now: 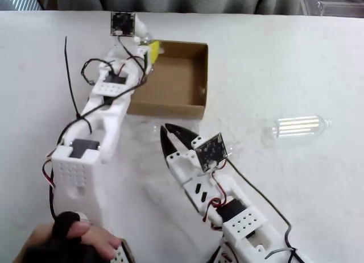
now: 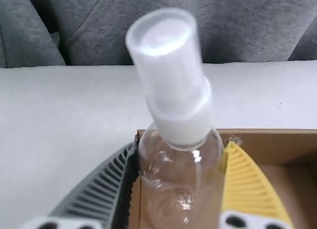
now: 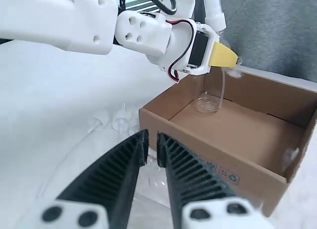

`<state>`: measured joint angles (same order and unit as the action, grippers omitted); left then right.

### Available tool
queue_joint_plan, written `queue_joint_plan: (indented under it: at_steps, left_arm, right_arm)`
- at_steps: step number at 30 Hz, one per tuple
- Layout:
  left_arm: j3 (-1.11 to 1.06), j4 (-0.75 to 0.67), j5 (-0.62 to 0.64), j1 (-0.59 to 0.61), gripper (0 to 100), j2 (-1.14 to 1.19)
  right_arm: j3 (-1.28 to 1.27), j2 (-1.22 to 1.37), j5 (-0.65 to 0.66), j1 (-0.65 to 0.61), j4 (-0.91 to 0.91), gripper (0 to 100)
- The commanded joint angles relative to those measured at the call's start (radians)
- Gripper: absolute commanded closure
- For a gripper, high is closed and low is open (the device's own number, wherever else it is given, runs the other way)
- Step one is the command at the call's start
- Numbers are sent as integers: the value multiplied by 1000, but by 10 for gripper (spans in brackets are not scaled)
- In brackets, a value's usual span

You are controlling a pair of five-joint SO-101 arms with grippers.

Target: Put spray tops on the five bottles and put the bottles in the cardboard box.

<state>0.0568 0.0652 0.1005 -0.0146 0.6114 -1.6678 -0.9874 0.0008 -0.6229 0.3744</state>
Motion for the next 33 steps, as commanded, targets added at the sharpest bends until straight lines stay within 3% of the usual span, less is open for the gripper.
queue_joint_plan:
  at_steps: [1,6,33]
  left_arm:
    - [12,5,5,-1,755,-85]
    - [9,11,6,2,682,-84]
    - [3,58,5,16,686,-94]
  right_arm:
    - [12,-19,14,5,-1,982]
    - [12,-19,14,5,-1,982]
    - [12,-18,14,5,-1,982]
